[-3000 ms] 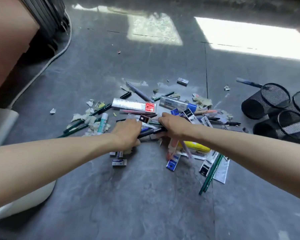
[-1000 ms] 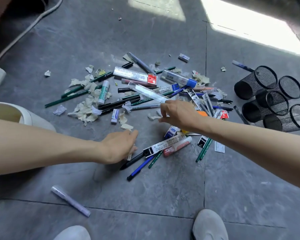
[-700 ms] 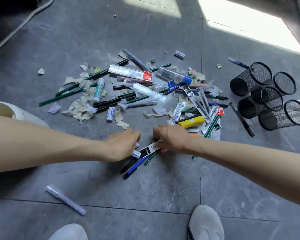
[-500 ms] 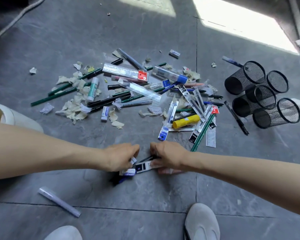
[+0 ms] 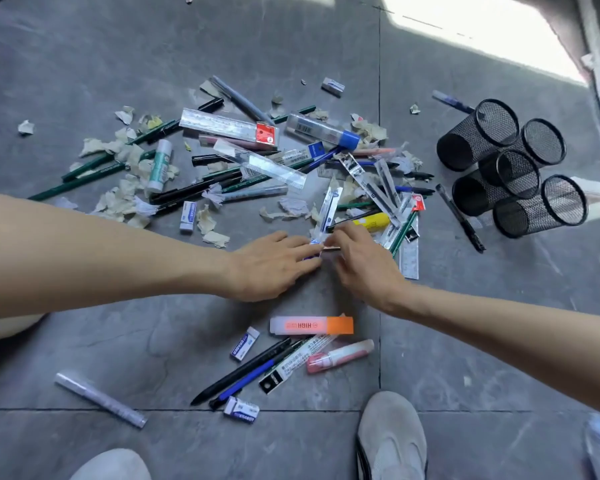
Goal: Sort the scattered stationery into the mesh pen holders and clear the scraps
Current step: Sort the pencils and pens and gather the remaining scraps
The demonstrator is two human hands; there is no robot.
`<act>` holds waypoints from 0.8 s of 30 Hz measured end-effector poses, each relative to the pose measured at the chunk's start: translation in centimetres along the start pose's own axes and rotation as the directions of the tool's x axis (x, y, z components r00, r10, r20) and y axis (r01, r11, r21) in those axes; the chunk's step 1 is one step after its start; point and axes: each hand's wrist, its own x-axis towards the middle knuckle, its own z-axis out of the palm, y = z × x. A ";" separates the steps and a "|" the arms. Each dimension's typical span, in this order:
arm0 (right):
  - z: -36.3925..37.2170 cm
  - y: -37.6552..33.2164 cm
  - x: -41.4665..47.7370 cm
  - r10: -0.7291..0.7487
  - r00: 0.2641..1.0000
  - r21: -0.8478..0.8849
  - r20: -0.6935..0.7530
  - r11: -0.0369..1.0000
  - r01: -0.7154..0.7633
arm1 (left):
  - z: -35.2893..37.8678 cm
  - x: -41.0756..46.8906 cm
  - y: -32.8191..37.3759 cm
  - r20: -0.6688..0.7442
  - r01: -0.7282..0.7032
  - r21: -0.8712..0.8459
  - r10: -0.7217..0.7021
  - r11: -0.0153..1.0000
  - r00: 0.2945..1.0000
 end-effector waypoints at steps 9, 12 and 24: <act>-0.6 3.1 2.0 0.052 0.999 -0.236 -0.013 0.970 -0.053 | 1.7 -3.2 1.2 -0.051 -0.118 0.105 0.124 0.987 0.991; -0.9 3.3 2.4 0.038 0.999 -0.294 0.023 0.955 -0.029 | 1.2 -3.9 1.7 -0.051 -0.034 0.027 0.035 0.999 0.998; -2.0 3.4 2.6 -0.046 0.982 -0.413 0.182 0.903 0.119 | -0.9 -0.1 1.5 0.257 0.757 -0.293 -0.715 0.583 0.650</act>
